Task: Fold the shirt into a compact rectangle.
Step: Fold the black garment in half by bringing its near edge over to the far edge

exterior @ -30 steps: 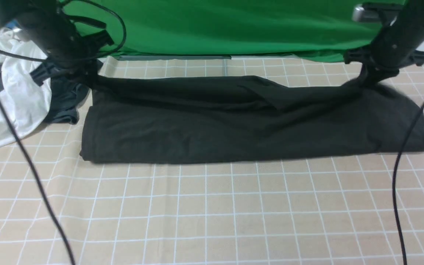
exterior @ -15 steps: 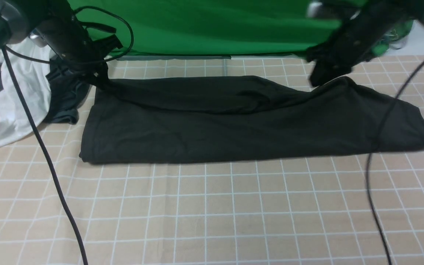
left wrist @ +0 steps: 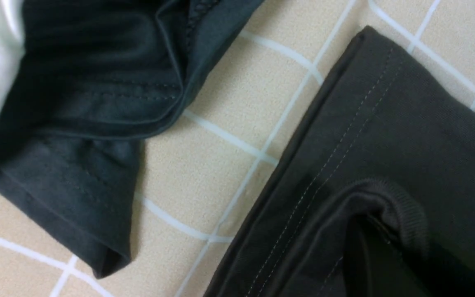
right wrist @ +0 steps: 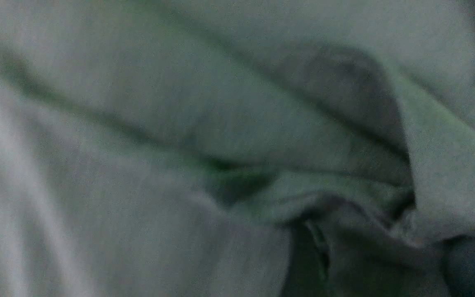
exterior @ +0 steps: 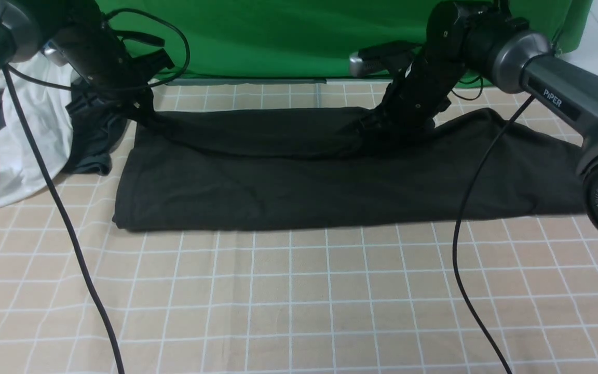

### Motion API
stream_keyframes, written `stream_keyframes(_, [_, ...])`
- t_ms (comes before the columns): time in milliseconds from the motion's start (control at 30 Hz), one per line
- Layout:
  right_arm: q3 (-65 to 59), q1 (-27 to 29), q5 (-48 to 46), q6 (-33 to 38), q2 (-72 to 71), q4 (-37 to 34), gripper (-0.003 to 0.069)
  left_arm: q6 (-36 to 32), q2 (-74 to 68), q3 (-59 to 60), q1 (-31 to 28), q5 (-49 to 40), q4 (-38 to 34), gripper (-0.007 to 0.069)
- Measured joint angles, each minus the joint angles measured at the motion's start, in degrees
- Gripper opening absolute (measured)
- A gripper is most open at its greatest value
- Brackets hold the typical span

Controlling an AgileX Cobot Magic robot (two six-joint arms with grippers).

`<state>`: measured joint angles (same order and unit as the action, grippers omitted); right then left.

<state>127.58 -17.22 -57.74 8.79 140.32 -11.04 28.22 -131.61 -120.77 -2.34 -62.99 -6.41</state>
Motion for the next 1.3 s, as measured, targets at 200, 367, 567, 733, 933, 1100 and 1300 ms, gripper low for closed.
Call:
stream_keyframes(200, [0.0, 0.0, 6.6, -1.0, 0.7, 0.4, 0.0167, -0.1, 0.0, 0.0, 0.0, 0.0, -0.4, 0.0030])
stream_keyframes(367, [0.0, 0.0, 10.8, -0.5, 0.7, 0.4, 0.0038, -0.1, 0.0, 0.0, 0.0, 0.0, -1.8, 0.0030])
stream_keyframes(567, [1.7, 0.3, 11.2, 0.5, 0.7, 0.5, 0.0038, 1.4, 0.7, -2.6, 0.0, -1.0, -0.4, 0.0030])
stream_keyframes(733, [3.6, 0.9, 11.8, 0.5, 0.7, 0.5, 0.0038, 2.4, 0.9, -5.3, 0.0, -1.3, 0.8, 0.0030])
stream_keyframes(933, [3.7, 1.0, 9.3, 0.4, 0.7, 0.5, 0.0148, 2.3, 0.9, -5.6, 0.0, -1.6, 1.0, 0.0030])
stream_keyframes(1100, [3.8, 0.6, 10.7, 0.3, 1.0, 0.5, 0.0372, 1.4, 0.9, -5.6, 0.0, -2.2, 1.0, 0.0030])
stream_keyframes(1300, [4.0, 0.1, 10.6, -1.1, 3.6, 0.5, 0.0347, 1.3, 0.9, -5.6, 0.0, -2.6, 1.1, 0.0030])
